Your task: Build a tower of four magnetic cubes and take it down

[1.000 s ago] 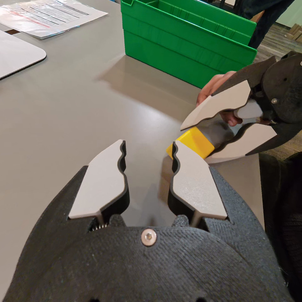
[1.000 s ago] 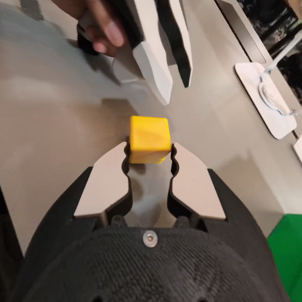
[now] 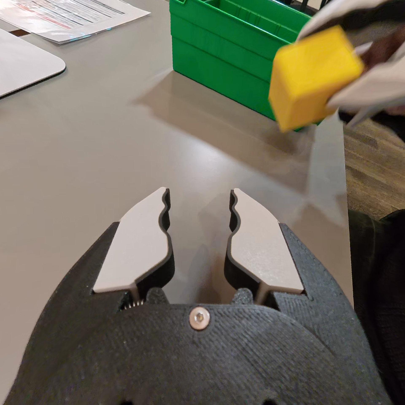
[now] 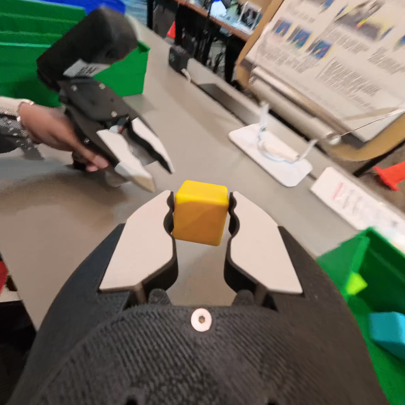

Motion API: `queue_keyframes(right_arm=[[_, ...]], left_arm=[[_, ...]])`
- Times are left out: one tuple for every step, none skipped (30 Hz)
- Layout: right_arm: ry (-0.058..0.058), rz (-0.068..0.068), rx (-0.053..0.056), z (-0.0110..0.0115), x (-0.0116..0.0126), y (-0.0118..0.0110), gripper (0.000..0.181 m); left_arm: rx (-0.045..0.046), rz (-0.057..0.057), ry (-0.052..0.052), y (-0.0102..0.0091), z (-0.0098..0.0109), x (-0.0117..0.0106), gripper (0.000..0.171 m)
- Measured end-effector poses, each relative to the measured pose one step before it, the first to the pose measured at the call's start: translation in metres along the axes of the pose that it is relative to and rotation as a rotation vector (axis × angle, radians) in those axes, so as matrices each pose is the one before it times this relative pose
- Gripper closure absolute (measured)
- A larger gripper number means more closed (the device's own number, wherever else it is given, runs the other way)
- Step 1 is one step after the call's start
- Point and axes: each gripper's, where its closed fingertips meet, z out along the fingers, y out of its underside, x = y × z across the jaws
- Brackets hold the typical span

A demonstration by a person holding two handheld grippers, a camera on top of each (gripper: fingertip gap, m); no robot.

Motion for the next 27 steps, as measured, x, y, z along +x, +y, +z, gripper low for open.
queue_keyframes(right_arm=[[0.0437,-0.0232,0.0134,-0.00978,0.01406,-0.00963,0.133],[0.0557,-0.0293,0.0033,-0.01003,0.01789,-0.00741,0.133],[0.0637,-0.0291,-0.0096,-0.00983,0.02133,-0.00386,0.133],[0.0685,-0.0243,-0.0209,-0.00912,0.02432,0.00060,0.133],[0.0664,-0.0137,-0.0329,-0.00778,0.02586,0.00578,0.133],[0.0557,0.0002,-0.0493,-0.00579,0.02563,0.01146,0.133],[0.0443,0.0127,-0.0642,-0.00363,0.02438,0.01688,0.133],[0.0324,0.0227,-0.0800,-0.00102,0.02204,0.02166,0.133],[0.0280,0.0277,-0.0896,0.00168,0.02013,0.02468,0.133],[0.0285,0.0294,-0.0859,0.00448,0.01806,0.02540,0.133],[-0.0009,0.0350,-0.0844,0.00712,0.01119,0.02500,0.133],[-0.0481,0.0483,-0.0835,0.00886,0.00254,0.02280,0.133],[-0.0702,0.0598,-0.0694,0.00903,-0.00219,0.01808,0.133],[-0.0660,0.0562,-0.0486,0.00863,-0.00372,0.01255,0.133],[-0.0441,0.0357,-0.0320,0.00782,-0.00285,0.00820,0.133],[-0.0053,0.0091,-0.0208,0.00697,0.00023,0.00527,0.133],[0.0280,-0.0116,-0.0227,0.00587,0.00337,0.00477,0.133],[0.0364,-0.0216,-0.0306,0.00508,0.00370,0.00526,0.133],[0.0263,-0.0197,-0.0320,0.00492,0.00202,0.00526,0.133],[0.0102,-0.0106,-0.0285,0.00470,0.00007,0.00479,0.133],[-0.0046,-0.0033,-0.0269,0.00466,-0.00157,0.00451,0.132],[-0.0101,-0.0013,-0.0242,0.00438,-0.00181,0.00414,0.132],[-0.0024,0.0009,-0.0109,0.00315,-0.00041,0.00213,0.132],[0.0055,0.0057,-0.0015,0.00148,0.00122,0.00053,0.132],[0.0078,0.0071,0.0007,0.00006,0.00184,-0.00008,0.132],[0.0113,0.0040,0.0057,-0.00086,0.00228,-0.00065,0.132],[0.0148,0.0002,0.0138,-0.00130,0.00252,-0.00186,0.132]], left_arm=[[0.00079,-0.0009,-0.0010,-0.00005,-0.00011,-0.00020,0.118],[0.00071,0.0000,0.0000,-0.00004,-0.00007,-0.00005,0.118],[0.00030,0.0002,0.0000,0.00001,-0.00006,0.00003,0.119],[-0.00051,-0.0001,-0.0004,0.00007,-0.00004,-0.00004,0.118],[-0.00132,-0.0002,-0.0003,0.00016,0.00015,-0.00004,0.118],[-0.00150,0.0001,0.0002,0.00018,0.00018,0.00008,0.118],[-0.00146,0.0002,-0.0005,0.00009,0.00010,-0.00008,0.118],[-0.00117,0.0004,-0.0010,0.00018,0.00013,-0.00005,0.118],[-0.00099,0.0009,-0.0012,0.00012,0.00007,0.00004,0.118],[-0.00131,0.0013,-0.0006,0.00011,0.00012,0.00005,0.118],[-0.00199,0.0012,-0.0005,0.00028,0.00016,0.00014,0.119],[-0.00271,0.0009,-0.0002,0.00023,0.00029,-0.00001,0.119],[-0.00372,0.0002,0.0007,0.00048,0.00044,0.00017,0.119],[-0.00423,-0.0004,0.0010,0.00041,0.00034,0.00005,0.119],[-0.00517,-0.0010,0.0010,0.00055,0.00063,0.00002,0.119],[-0.00752,-0.0013,0.0018,0.00081,0.00091,0.00002,0.118],[-0.00909,-0.0007,0.0021,0.00095,0.00096,0.00015,0.118],[-0.00858,0.0005,0.0011,0.00096,0.00094,0.00019,0.118],[-0.00757,0.0020,-0.0004,0.00074,0.00085,0.00019,0.118],[-0.00609,0.0037,-0.0015,0.00066,0.00066,0.00020,0.118],[-0.00353,0.0045,-0.0017,0.00042,0.00033,0.00028,0.118],[-0.00203,0.0037,-0.0010,0.00021,0.00022,0.00032,0.118],[-0.00175,0.0013,-0.0009,0.00023,0.00018,0.00008,0.118],[-0.00126,-0.0008,-0.0003,0.00009,0.00018,-0.00013,0.118],[0.00026,-0.0015,-0.0006,0.00007,-0.00007,-0.00025,0.118],[0.00179,-0.0012,0.0003,-0.00024,-0.00013,-0.00008,0.118],[0.00268,-0.0009,-0.0003,-0.00020,-0.00029,-0.00005,0.118]])
